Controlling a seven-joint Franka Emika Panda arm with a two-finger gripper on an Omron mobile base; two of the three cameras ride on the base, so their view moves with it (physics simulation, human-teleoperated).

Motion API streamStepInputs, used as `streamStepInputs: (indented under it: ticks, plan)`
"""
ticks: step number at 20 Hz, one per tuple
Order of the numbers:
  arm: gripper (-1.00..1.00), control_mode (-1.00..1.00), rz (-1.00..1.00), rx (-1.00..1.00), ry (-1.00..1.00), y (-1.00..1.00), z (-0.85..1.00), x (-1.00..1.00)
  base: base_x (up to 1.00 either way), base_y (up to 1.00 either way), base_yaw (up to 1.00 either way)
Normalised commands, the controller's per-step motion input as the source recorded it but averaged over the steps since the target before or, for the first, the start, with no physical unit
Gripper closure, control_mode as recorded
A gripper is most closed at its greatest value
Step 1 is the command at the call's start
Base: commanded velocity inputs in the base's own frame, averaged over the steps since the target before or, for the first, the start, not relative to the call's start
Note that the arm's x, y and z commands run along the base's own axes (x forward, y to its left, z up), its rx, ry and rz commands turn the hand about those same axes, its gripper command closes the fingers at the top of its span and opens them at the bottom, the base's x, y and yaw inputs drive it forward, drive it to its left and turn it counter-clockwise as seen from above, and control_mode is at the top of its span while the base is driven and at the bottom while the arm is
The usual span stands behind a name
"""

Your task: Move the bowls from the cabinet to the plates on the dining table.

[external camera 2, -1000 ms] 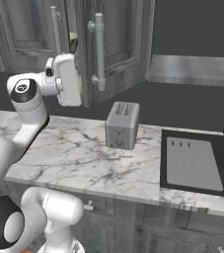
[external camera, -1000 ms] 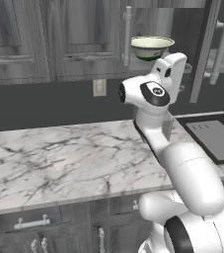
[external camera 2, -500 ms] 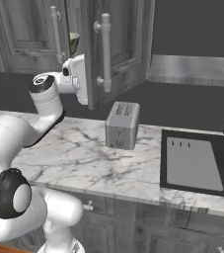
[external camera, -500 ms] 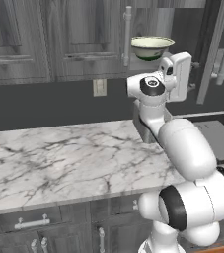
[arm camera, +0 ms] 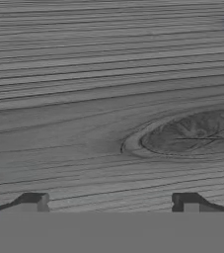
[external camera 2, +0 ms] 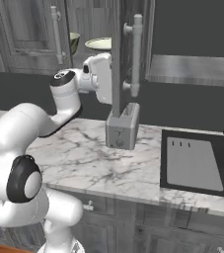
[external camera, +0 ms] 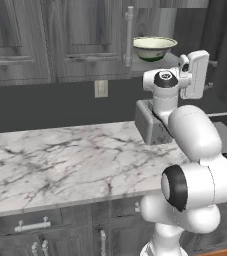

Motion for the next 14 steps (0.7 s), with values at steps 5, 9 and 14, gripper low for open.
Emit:
streamStepInputs:
  ticks: [5, 9, 14]
  plan:
    - [-1.00, -1.00, -0.02, 0.01, -0.06, -0.65, 0.00, 0.07, 0.00, 0.00, 0.00]
    - [-1.00, -1.00, 0.00, 0.04, -0.08, -0.69, 0.00, 0.08, 0.00, 0.00, 0.00]
    - [-1.00, -1.00, 0.00, 0.06, -0.07, -0.58, 0.00, 0.12, 0.00, 0.00, 0.00]
